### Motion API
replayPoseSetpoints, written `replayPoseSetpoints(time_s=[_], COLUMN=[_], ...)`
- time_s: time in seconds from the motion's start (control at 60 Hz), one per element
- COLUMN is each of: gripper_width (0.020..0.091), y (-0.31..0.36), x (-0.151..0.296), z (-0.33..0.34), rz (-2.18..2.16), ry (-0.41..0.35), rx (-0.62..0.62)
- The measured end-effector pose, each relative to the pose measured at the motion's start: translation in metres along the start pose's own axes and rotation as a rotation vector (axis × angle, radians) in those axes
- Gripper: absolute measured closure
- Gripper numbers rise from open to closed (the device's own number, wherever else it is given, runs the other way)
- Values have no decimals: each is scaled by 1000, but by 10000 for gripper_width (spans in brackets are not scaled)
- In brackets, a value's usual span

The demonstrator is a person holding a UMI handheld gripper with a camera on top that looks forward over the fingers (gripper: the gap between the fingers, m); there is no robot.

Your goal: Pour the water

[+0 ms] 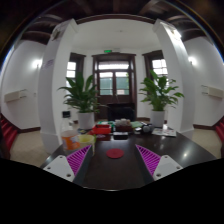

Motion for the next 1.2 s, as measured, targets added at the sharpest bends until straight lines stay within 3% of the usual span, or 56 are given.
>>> replayPoseSetpoints(time_s=[0.017, 0.283, 0.55, 0.633, 0.817, 0.85, 0.917, 1.017, 1.2], gripper_width=[245, 255, 256, 314, 525, 601, 626, 756, 781], y=[20, 99, 124, 127, 128, 124, 124, 112, 129], x=[6, -11, -8, -10, -19, -19, -18, -19, -21], z=[-4, -32, -101, -117, -136, -138, -138, -137, -135], rz=[19, 79, 51, 40, 20, 25, 22, 44, 53], ry=[-20, -17, -17, -13, -4, -14, -35, -67, -55], rx=[63, 169, 151, 150, 153, 143, 150, 177, 170])
Point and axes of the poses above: the point between the fingertips, and its own axes, seen from behind it with the camera up: y to the left, x up, z backward, against the way the camera looks, the point moved 2 cm from there along z, backward, against the way the camera looks, and after that the axes turned 15 degrees about x, right-handed, at the moved point
